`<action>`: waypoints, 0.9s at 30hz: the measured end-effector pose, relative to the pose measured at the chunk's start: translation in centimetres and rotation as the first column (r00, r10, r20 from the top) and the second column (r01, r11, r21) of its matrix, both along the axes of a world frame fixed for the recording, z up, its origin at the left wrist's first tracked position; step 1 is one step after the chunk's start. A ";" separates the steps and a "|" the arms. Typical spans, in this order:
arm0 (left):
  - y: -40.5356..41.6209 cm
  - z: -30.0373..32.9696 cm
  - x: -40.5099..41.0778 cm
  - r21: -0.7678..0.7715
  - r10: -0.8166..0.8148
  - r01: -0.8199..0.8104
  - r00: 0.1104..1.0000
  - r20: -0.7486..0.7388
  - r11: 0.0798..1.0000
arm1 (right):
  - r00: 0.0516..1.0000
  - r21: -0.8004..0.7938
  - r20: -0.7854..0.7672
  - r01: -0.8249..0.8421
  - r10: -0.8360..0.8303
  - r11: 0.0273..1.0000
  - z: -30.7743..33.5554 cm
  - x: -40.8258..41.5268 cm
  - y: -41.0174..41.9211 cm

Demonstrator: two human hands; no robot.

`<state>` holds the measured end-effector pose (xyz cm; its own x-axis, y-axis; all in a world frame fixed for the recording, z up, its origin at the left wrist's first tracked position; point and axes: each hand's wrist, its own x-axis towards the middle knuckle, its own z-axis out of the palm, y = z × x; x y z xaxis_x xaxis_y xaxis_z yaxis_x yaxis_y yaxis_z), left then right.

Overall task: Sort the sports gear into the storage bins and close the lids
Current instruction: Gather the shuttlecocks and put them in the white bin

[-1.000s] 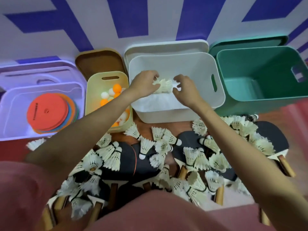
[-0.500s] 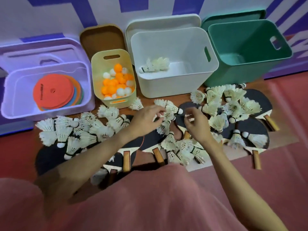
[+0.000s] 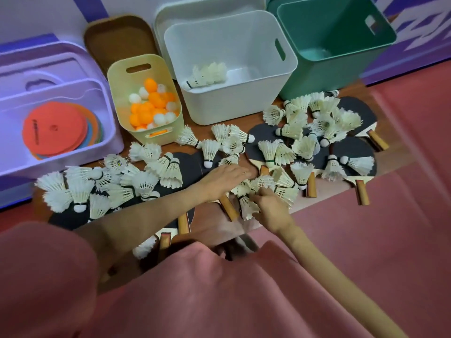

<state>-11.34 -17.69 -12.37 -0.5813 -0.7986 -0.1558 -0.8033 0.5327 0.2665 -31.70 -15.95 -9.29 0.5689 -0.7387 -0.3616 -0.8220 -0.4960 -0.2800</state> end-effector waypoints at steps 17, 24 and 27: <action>0.3 1.0 -0.1 0.178 0.251 -0.198 0.902 -0.351 0.964 | 0.774 -0.043 0.503 0.467 -0.385 0.883 4.7 -2.1 -0.5; 3.1 2.6 -1.5 0.320 0.523 -0.415 0.711 -0.470 0.852 | 0.651 0.125 0.596 0.503 -0.470 0.855 5.5 0.0 -2.5; 3.4 3.1 -1.8 0.294 0.560 -0.478 0.673 -0.483 0.828 | 0.720 0.144 0.543 0.428 -0.433 0.892 4.9 1.5 -3.0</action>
